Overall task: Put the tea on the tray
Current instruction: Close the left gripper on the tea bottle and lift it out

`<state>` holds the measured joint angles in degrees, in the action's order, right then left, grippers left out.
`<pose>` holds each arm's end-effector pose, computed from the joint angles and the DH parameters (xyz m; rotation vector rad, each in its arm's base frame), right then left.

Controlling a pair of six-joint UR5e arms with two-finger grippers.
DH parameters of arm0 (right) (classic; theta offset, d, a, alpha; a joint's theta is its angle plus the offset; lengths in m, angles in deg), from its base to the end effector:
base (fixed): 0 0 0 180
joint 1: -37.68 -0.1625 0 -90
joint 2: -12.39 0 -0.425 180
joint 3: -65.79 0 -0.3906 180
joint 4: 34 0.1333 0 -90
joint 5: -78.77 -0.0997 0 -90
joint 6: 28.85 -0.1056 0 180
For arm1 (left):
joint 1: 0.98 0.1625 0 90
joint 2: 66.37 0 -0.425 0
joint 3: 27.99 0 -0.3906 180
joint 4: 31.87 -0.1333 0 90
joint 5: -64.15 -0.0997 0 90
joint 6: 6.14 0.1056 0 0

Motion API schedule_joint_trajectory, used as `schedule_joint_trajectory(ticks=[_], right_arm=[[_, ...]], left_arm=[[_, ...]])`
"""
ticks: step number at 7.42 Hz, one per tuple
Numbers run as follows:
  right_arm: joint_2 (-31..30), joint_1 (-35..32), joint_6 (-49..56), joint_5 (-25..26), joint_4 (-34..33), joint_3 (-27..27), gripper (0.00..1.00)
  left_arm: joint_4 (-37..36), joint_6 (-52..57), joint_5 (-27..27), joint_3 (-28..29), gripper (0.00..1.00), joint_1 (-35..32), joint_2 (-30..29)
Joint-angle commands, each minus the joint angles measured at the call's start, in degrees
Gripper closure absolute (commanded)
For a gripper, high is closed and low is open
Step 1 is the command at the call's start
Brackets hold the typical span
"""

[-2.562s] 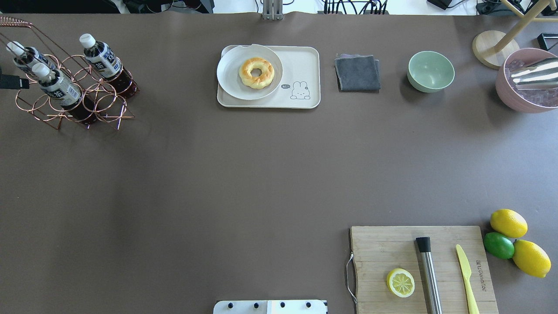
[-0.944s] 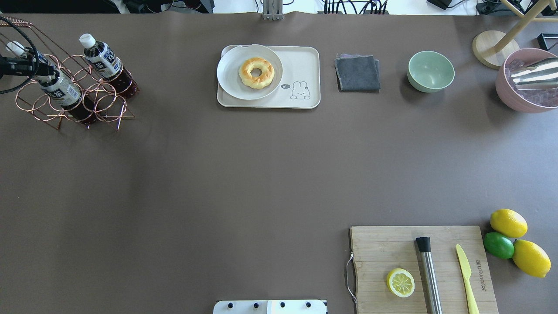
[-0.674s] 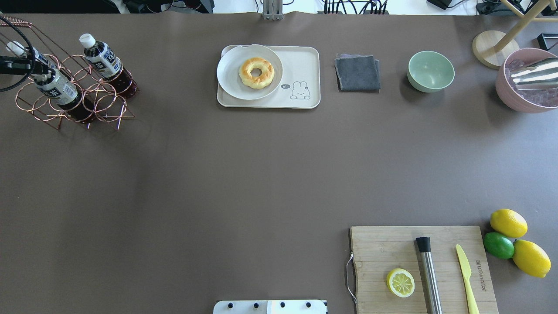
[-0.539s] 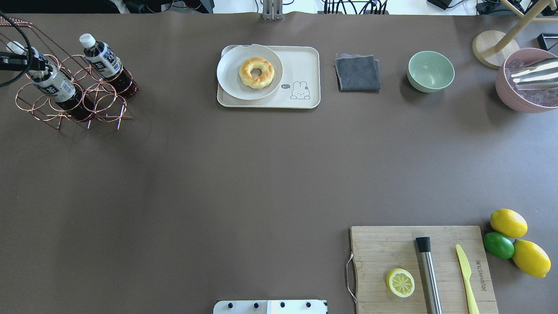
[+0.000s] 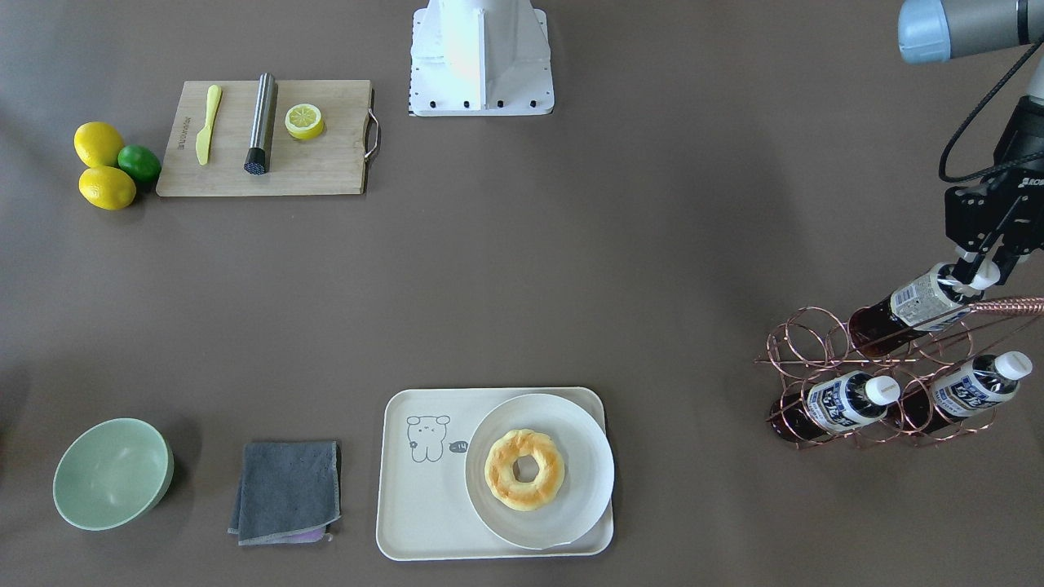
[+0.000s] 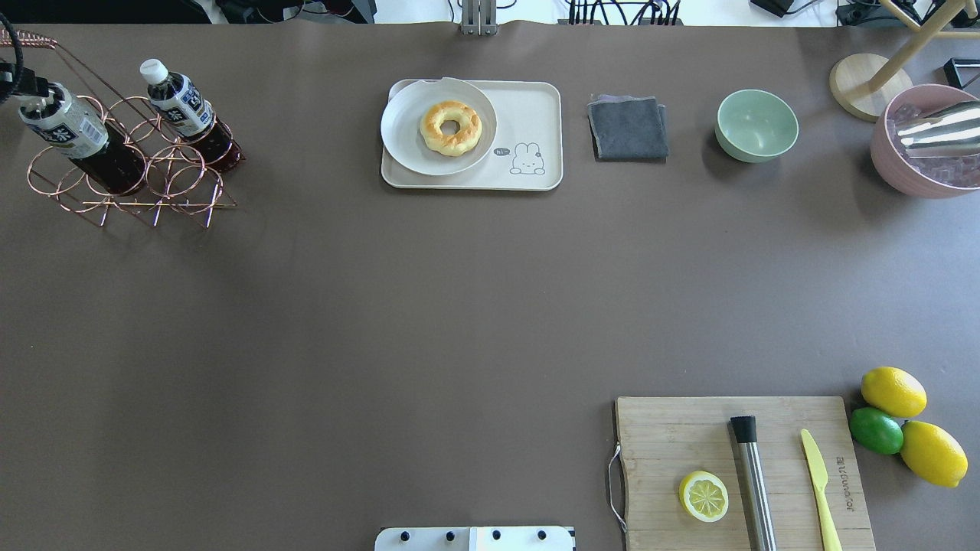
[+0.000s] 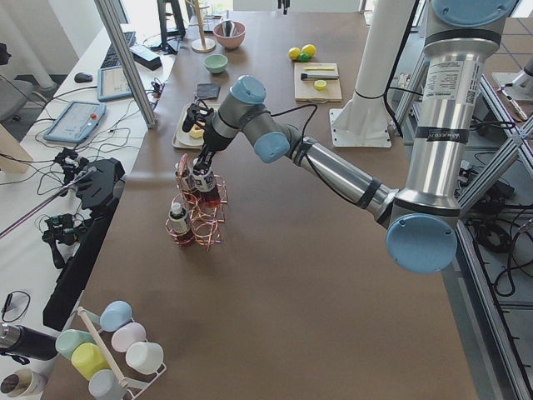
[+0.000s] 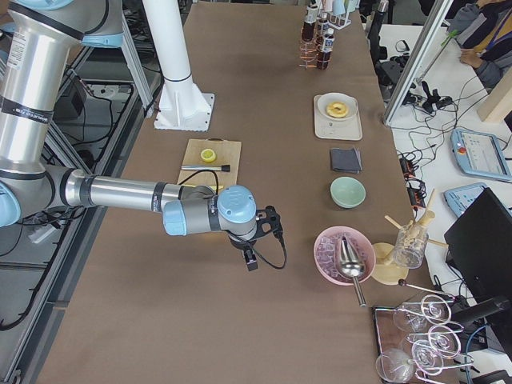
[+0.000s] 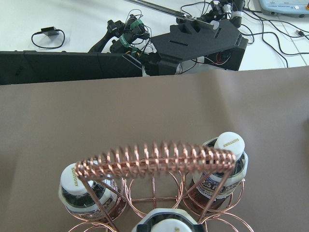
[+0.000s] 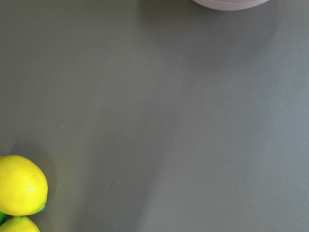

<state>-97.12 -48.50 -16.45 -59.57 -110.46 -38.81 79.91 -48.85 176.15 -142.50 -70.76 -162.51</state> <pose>0.0305 -0.3592 0.6510 0.2051 -0.8330 -0.3291 0.0917 -0.5202 0.3666 0.5846 0.7760 -0.1856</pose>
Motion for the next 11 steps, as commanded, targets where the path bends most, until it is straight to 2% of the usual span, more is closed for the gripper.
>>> schedule_joint_trajectory(ticks=[1, 3, 4, 5, 6, 7, 9, 11], right_arm=[[-0.1, 0.1, 0.1, 0.0, 0.0, 0.0, 0.00], [0.0, 0.1, 0.0, -0.1, 0.0, 0.0, 0.00], [0.0, 0.1, 0.0, -0.1, 0.0, 0.0, 0.00], [0.0, 0.1, 0.0, -0.1, 0.0, 0.0, 0.00], [0.1, 0.2, -0.1, -0.1, 0.0, 0.0, 0.00], [0.3, 0.6, -0.1, -0.2, 0.0, 0.0, 0.00], [0.4, 0.8, 0.0, -0.1, 0.0, 0.0, 0.00], [0.4, 1.2, 0.2, -0.2, 0.1, 1.1, 0.00]], left_arm=[[-8.0, 0.1, 7.1, -3.3, 1.00, -6.0, -3.6], [-15.1, -0.9, 6.6, -9.8, 1.00, -3.5, -3.7], [-19.2, -1.0, 4.3, -13.8, 1.00, -1.1, -4.2], [-22.8, -1.9, 1.5, -17.1, 1.00, 2.5, -5.5], [-26.0, -6.8, -1.6, -18.3, 1.00, 7.1, -10.1], [-31.2, -13.3, -6.6, -18.7, 1.00, 14.2, -15.9], [-46.5, -21.2, -20.6, -17.2, 1.00, 30.0, -31.4], [-47.1, -28.0, -30.0, -13.2, 1.00, 40.1, -35.3]])
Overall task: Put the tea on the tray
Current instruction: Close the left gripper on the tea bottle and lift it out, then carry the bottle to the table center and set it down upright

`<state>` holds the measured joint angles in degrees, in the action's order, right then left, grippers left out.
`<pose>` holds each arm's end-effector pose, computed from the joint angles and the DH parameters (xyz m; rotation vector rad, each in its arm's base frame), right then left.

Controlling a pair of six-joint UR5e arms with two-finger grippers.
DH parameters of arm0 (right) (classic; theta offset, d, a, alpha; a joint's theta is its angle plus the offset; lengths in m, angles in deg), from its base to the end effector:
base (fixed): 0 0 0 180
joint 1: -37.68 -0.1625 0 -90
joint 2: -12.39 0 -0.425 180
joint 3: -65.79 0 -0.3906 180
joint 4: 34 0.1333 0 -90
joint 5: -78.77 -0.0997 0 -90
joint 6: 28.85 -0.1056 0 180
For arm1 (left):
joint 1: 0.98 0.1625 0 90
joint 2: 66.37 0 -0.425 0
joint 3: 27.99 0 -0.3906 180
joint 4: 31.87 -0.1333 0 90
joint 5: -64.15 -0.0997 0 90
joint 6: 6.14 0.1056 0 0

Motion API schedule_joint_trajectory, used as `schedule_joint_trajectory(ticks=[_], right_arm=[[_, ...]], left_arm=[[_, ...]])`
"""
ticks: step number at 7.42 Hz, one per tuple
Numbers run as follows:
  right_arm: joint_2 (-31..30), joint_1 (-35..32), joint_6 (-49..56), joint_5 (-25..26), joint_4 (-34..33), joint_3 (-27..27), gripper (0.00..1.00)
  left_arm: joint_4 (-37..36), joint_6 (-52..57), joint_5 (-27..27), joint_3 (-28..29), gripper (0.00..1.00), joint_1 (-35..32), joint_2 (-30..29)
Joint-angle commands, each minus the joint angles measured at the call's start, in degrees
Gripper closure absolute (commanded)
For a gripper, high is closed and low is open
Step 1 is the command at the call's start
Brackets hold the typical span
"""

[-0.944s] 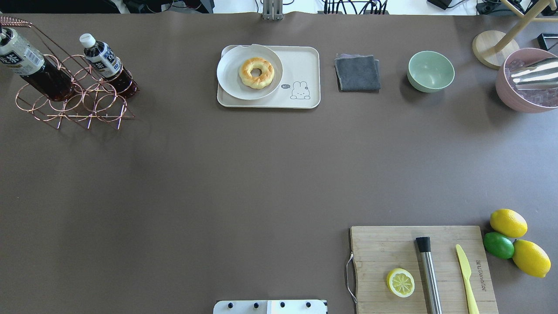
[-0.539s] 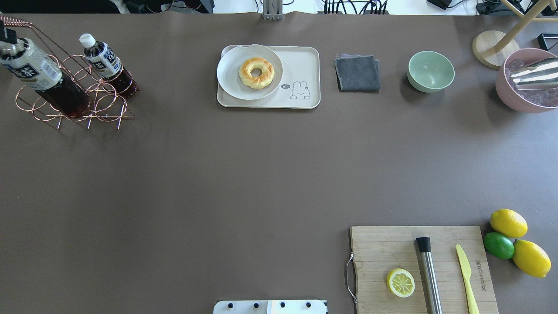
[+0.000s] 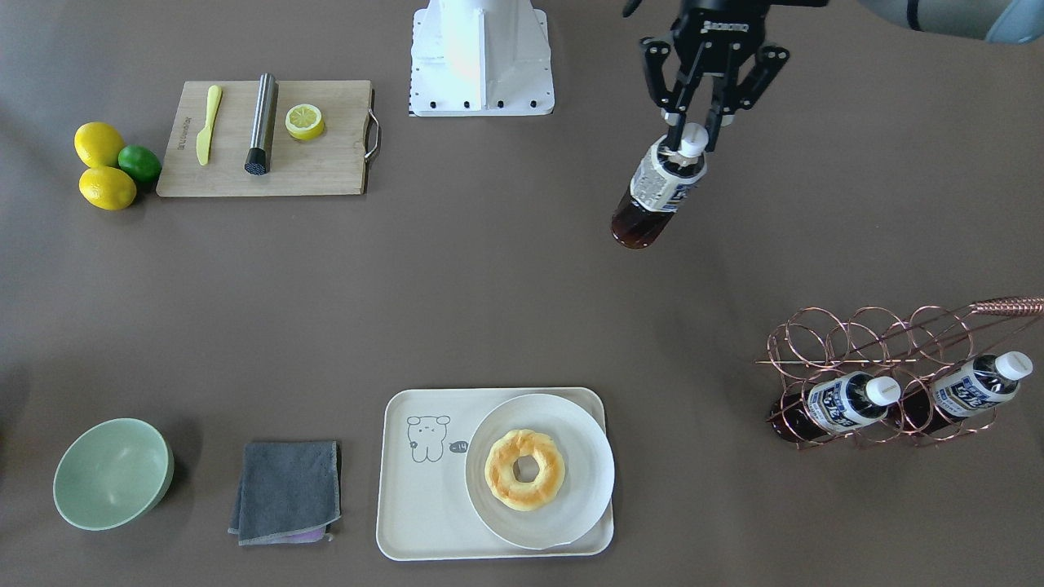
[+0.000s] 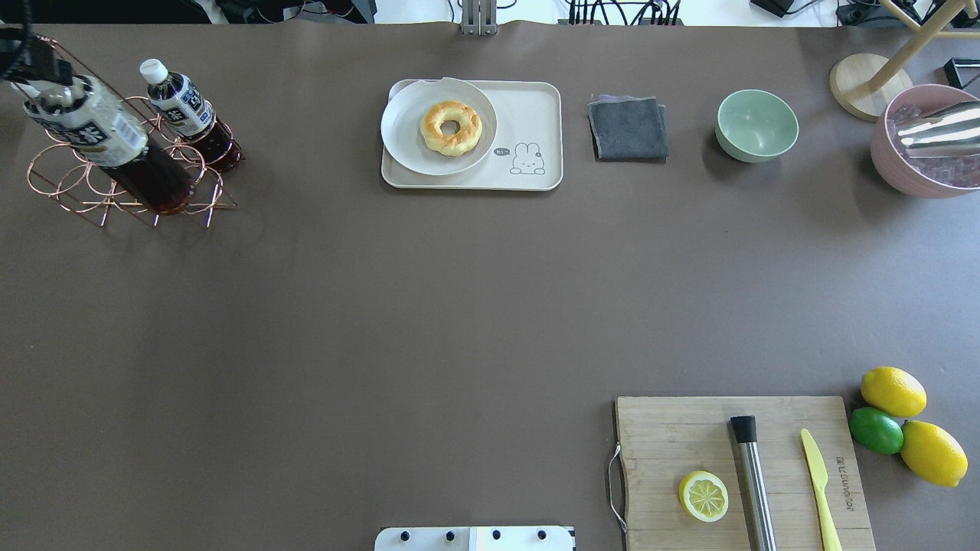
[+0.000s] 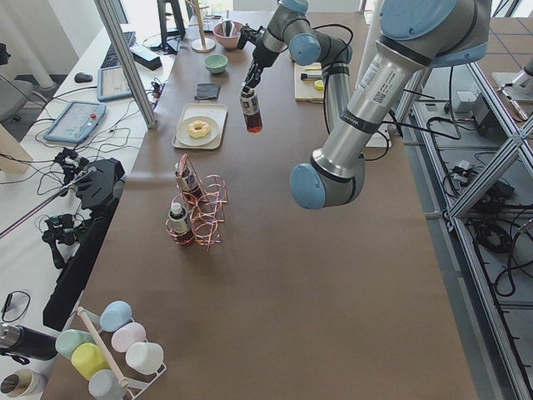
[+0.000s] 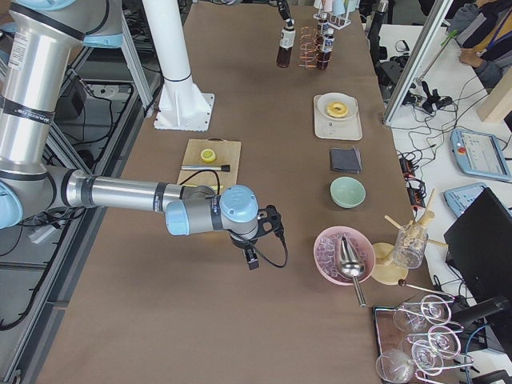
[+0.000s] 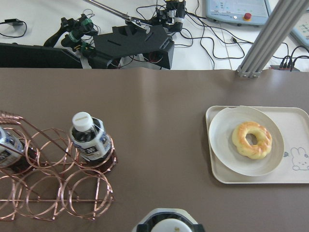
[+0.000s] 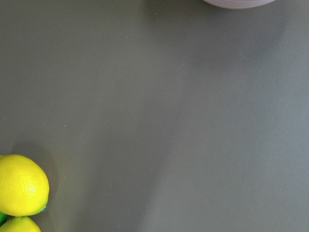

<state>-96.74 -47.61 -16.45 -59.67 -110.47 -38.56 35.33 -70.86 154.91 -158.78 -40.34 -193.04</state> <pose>0.0246 -0.3624 0.6507 0.2008 -0.8365 -0.3446 0.2893 -0.4079 0.1019 0.5008 0.8145 -0.2205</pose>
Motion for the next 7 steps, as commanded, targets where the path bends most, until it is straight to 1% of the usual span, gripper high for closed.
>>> schedule_joint_trajectory(ticks=[1, 2, 4, 5, 7], right_arm=[[0.1, 0.3, 0.2, -0.1, 1.1, 0.8, 0.00], [-0.1, 0.4, 0.2, 0.0, 1.3, 0.9, 0.00], [-0.1, 0.3, 0.5, -0.1, 1.5, 1.1, 0.00], [-0.1, 0.3, 0.5, 0.0, 1.5, 1.1, 0.00], [-0.1, 0.3, 0.5, 0.0, 1.5, 1.1, 0.00]], left_arm=[[-2.4, -8.0, -13.1, 7.4, 1.00, 14.1, -8.3], [-1.6, -10.4, -15.1, 12.0, 1.00, 16.6, -11.3], [3.4, -12.3, -16.0, 17.1, 1.00, 19.2, -11.9], [5.3, -12.5, -18.8, 18.4, 1.00, 20.4, -11.8], [6.8, -12.2, -19.9, 19.3, 1.00, 21.8, -11.2]])
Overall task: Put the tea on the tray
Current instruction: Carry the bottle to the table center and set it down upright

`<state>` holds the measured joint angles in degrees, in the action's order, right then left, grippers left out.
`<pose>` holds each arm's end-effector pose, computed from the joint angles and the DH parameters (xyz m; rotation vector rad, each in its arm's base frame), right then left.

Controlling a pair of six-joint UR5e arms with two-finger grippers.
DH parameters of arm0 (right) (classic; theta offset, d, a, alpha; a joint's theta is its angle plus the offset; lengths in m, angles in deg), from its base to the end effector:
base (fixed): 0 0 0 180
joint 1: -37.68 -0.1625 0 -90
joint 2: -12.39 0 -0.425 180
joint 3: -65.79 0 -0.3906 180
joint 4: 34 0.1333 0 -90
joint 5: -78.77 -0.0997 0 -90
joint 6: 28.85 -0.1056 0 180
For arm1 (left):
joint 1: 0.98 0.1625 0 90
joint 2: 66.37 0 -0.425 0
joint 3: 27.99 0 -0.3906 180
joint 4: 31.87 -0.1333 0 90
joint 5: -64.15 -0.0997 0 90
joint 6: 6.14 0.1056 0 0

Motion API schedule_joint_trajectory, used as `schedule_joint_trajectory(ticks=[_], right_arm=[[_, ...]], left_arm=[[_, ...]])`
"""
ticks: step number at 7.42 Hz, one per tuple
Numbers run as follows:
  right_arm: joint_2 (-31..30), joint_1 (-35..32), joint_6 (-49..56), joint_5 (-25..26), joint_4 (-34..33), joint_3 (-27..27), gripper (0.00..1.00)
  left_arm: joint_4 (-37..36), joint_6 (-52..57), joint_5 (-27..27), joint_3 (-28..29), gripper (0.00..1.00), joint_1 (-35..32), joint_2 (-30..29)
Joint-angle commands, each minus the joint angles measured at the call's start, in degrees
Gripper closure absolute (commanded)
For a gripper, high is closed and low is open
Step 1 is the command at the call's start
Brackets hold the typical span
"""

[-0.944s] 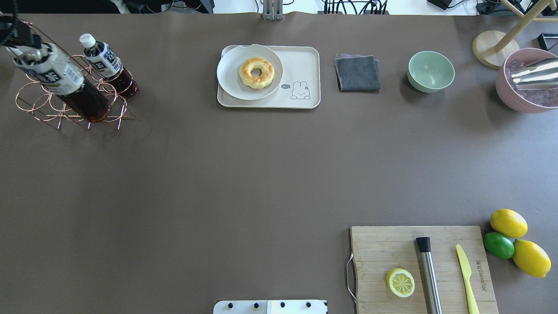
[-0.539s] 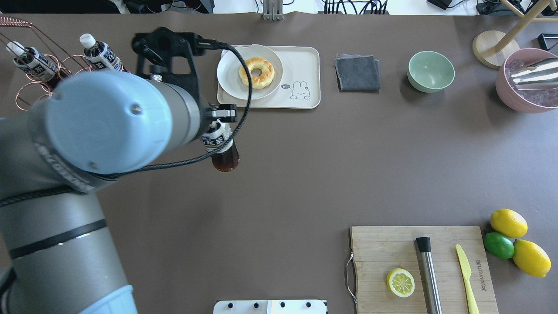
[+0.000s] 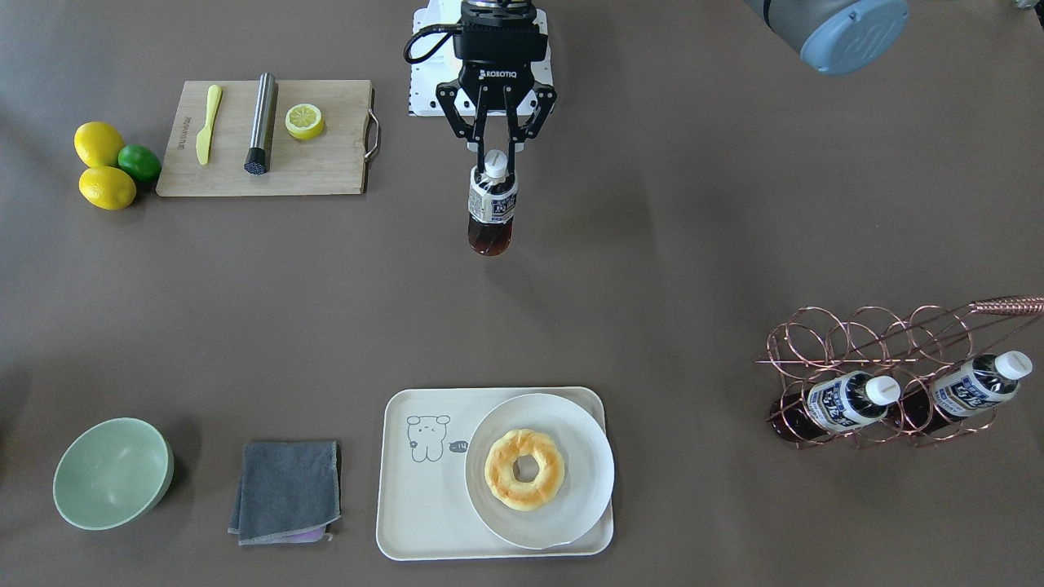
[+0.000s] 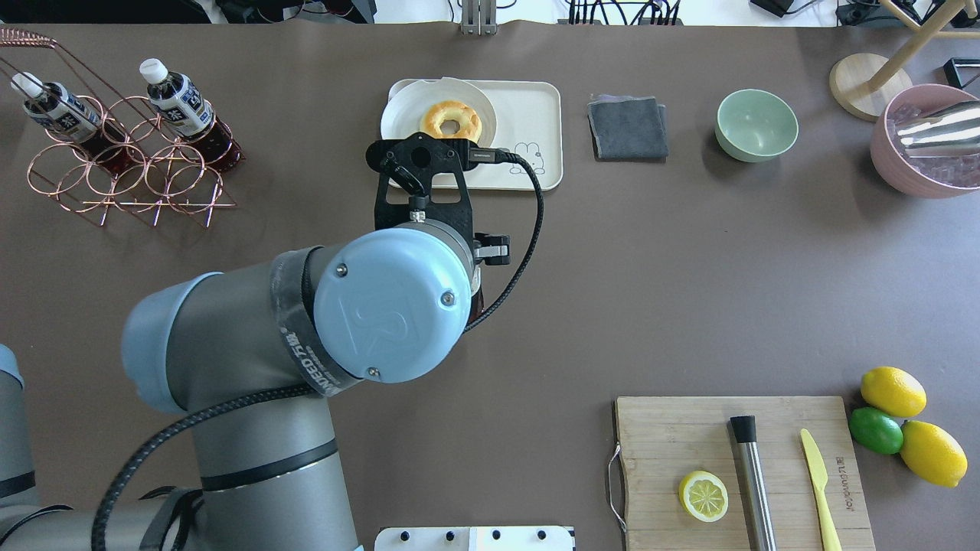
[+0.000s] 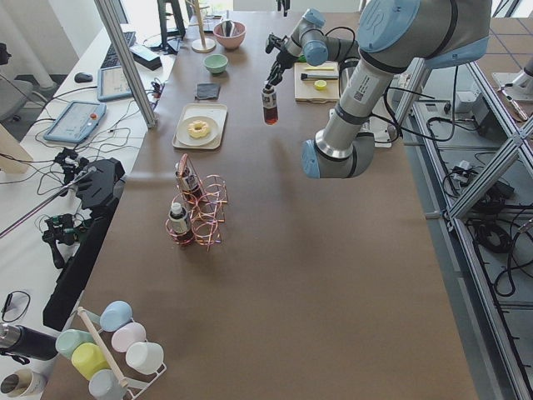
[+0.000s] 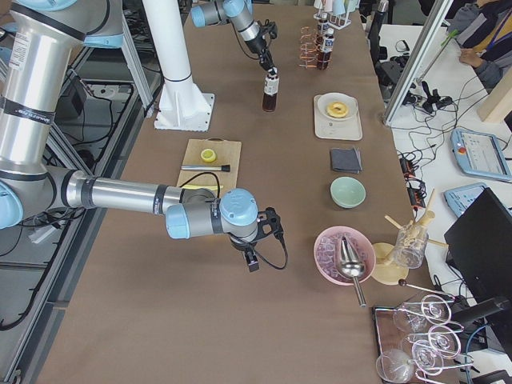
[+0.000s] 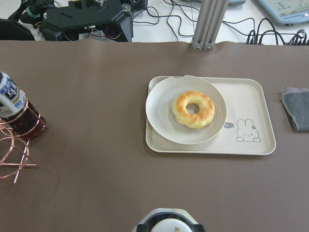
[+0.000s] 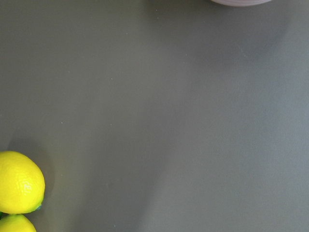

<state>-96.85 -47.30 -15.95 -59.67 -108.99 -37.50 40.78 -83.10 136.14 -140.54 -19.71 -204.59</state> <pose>0.0228 -0.3613 0.6577 0.2074 -0.8361 -0.3601 0.5013 -0.3452 0.0566 0.5339 0.8108 -0.2379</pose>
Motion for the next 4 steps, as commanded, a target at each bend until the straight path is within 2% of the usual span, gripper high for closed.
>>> schedule_joint_trajectory(ticks=[1, 4], right_arm=[[-0.1, 0.0, -0.1, 0.0, 0.0, 0.0, 0.00], [-0.1, 0.0, -0.2, 0.0, 0.0, 0.0, 0.00]], left_arm=[[1.4, 0.2, -1.2, 1.6, 1.00, 1.1, 0.4], [2.4, 0.1, -1.2, 2.9, 1.00, 1.2, 0.4]])
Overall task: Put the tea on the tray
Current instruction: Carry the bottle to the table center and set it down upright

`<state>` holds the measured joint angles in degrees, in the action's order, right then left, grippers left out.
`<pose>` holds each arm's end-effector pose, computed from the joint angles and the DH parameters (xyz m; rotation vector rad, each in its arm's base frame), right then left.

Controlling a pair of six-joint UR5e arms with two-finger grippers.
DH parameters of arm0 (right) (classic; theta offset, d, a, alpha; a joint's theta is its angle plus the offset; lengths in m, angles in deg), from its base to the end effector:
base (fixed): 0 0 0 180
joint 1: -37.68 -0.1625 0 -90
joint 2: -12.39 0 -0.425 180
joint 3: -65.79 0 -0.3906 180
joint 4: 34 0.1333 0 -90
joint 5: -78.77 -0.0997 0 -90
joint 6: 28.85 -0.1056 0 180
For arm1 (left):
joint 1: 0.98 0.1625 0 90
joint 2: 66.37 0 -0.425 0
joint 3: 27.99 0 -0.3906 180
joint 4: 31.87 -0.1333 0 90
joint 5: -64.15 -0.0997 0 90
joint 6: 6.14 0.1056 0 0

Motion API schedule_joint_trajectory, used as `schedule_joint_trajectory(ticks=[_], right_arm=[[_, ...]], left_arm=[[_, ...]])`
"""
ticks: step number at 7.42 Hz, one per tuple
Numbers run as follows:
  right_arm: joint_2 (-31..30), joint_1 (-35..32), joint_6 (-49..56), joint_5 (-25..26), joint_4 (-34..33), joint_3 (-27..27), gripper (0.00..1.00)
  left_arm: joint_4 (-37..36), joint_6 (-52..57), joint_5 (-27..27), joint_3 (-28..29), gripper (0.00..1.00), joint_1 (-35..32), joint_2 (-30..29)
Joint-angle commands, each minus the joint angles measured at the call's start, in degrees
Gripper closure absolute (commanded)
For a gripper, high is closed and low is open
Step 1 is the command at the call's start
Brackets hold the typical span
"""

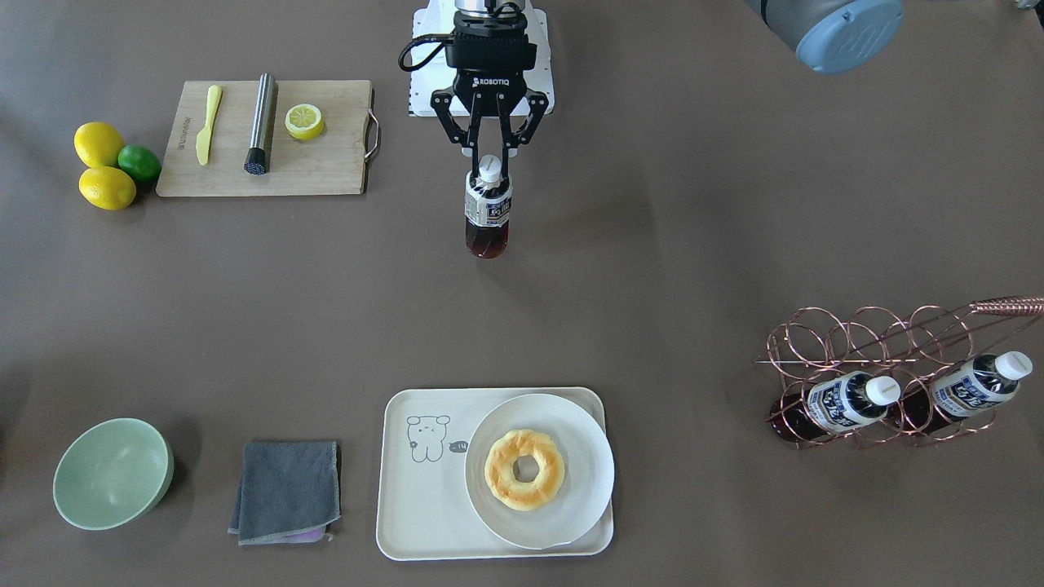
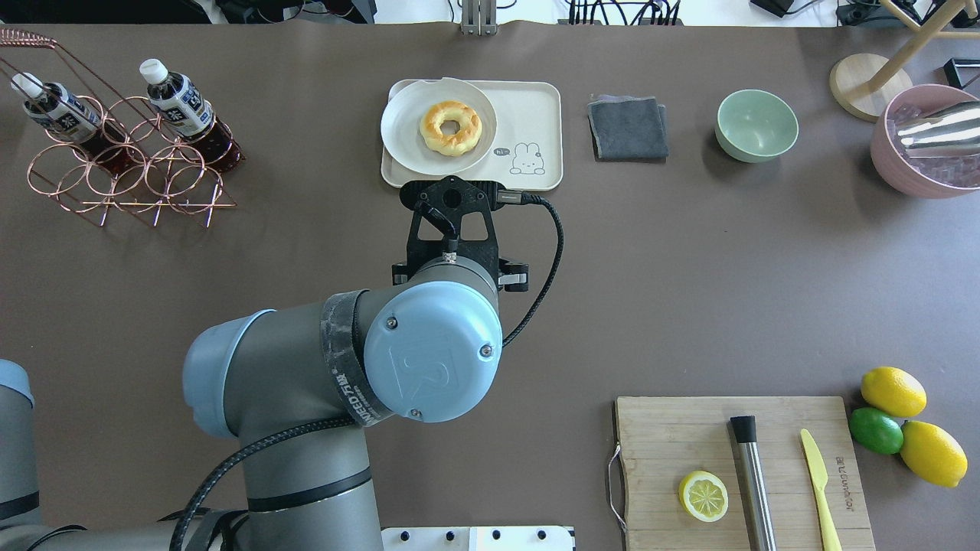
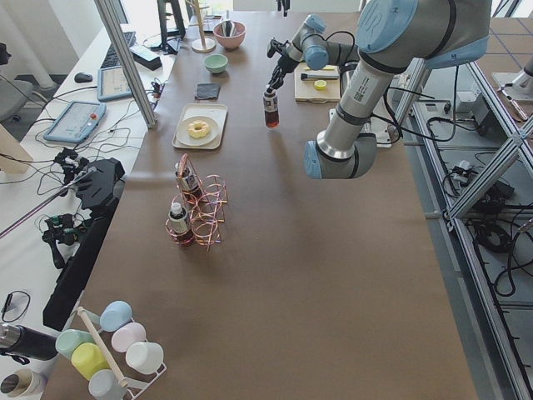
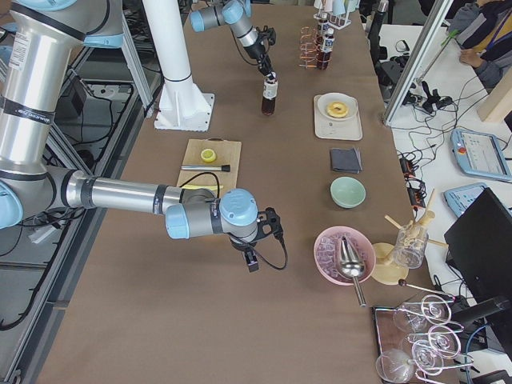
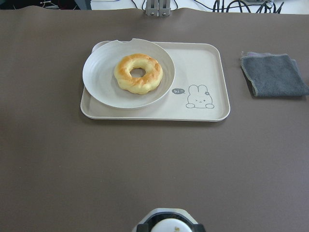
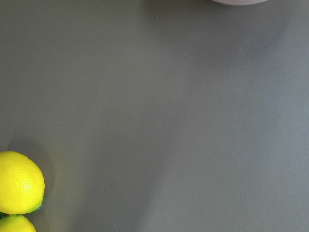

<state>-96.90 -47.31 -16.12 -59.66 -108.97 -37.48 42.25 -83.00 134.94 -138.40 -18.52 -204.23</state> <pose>0.0229 -0.3609 0.6582 0.2054 -0.8362 -0.3568 0.5211 -0.3409 0.0667 0.5406 0.7919 -0.2241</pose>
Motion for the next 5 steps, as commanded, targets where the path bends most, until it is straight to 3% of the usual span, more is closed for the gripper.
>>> schedule_joint_trajectory(ticks=[1, 5], right_arm=[[0.0, 0.0, 0.0, 0.1, 0.0, 0.0, 0.00], [0.2, 0.0, -0.2, 0.5, 0.0, 0.0, 0.00]], left_arm=[[3.2, 0.0, -0.1, 2.0, 1.00, 0.0, 0.1], [3.6, 2.4, -1.3, 2.9, 1.00, -0.3, 0.1]])
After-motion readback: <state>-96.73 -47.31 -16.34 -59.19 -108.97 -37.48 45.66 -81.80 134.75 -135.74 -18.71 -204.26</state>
